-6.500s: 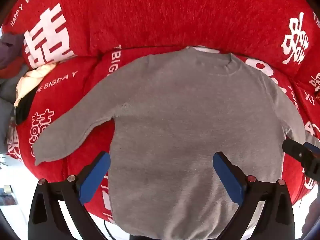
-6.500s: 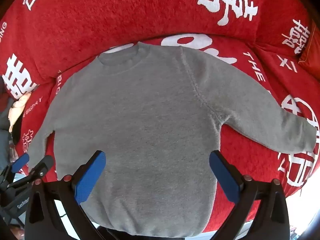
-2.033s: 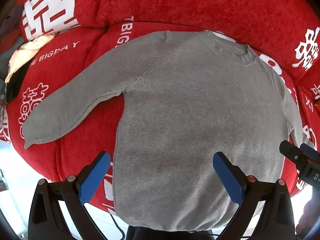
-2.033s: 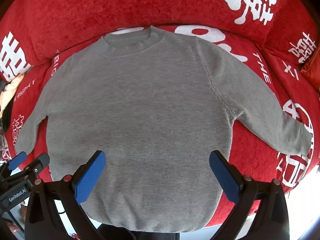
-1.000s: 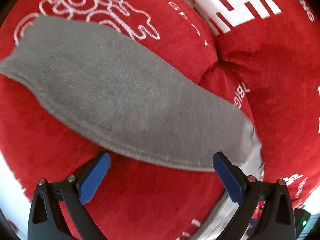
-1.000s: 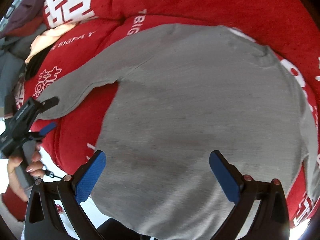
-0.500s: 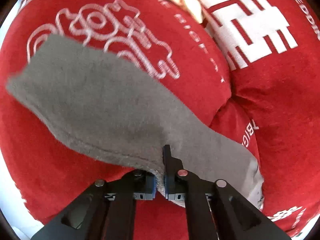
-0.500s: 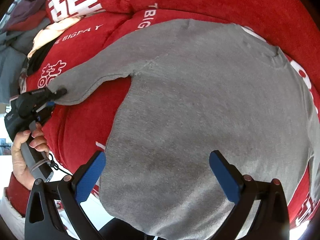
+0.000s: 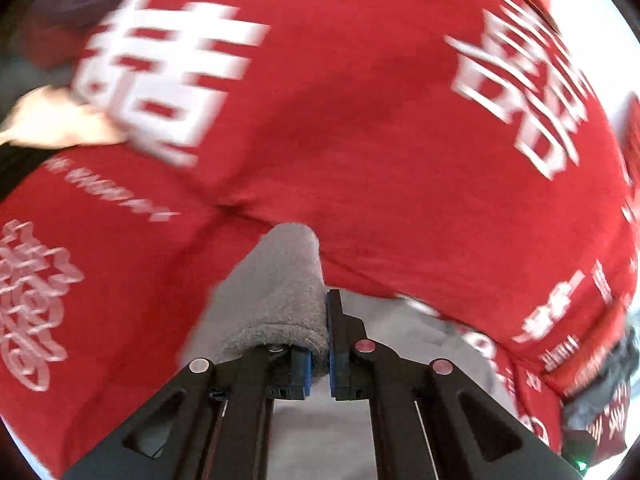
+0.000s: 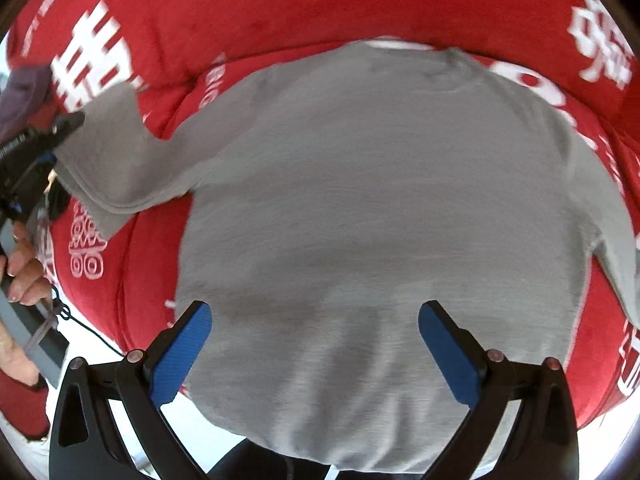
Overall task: Fold small clothes
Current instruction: 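Grasp the sleeve cuff nearest the left gripper and fold it across the sweater body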
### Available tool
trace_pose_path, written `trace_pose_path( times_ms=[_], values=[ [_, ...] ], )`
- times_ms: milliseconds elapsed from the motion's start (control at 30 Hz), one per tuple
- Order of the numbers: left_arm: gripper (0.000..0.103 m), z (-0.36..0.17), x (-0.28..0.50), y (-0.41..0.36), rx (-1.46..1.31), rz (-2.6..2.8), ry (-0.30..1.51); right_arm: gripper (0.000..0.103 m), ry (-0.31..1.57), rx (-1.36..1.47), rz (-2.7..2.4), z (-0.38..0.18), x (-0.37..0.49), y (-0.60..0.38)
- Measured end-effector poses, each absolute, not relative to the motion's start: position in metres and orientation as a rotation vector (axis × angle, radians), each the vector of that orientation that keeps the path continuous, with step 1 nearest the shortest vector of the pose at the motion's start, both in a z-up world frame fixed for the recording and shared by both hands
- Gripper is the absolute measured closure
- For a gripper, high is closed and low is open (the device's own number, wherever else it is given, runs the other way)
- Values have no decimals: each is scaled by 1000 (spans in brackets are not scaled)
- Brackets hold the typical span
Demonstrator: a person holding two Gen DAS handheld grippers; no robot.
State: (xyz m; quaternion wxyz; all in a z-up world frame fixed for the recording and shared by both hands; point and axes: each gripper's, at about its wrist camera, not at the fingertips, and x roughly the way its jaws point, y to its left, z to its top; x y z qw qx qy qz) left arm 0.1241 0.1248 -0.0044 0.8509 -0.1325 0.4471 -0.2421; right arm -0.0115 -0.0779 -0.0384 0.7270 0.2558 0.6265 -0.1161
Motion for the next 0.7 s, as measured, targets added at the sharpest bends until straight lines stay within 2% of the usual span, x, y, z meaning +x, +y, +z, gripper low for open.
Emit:
trace_pose_path(
  times_ms=[167,333,367,400,467,600,700],
  values=[
    [97,-10,95,12,-174,-666,982,0,1340,624,-338,-34,-47,-136],
    [96,-55,59,-64,33,-659,1081,0,1356,688,-414,-52,-88,-186],
    [84,-68,52,-71,81,-642,1099,0,1362,694,-425,-55,-94,-191],
    [48,-77,47,-75,113,-626,1113,0,1369,702,-440,-61,-103,-200],
    [6,-95,37,-77,171,-560,1130,0,1381,712,-458,-68,-114,-211],
    [6,-93,29,-63,206,-545,1131,0,1394,702,-477,-75,-121,-222],
    [6,-67,24,-35,210,-560,1087,0,1370,619,-449,-65,-103,-221]
  ],
)
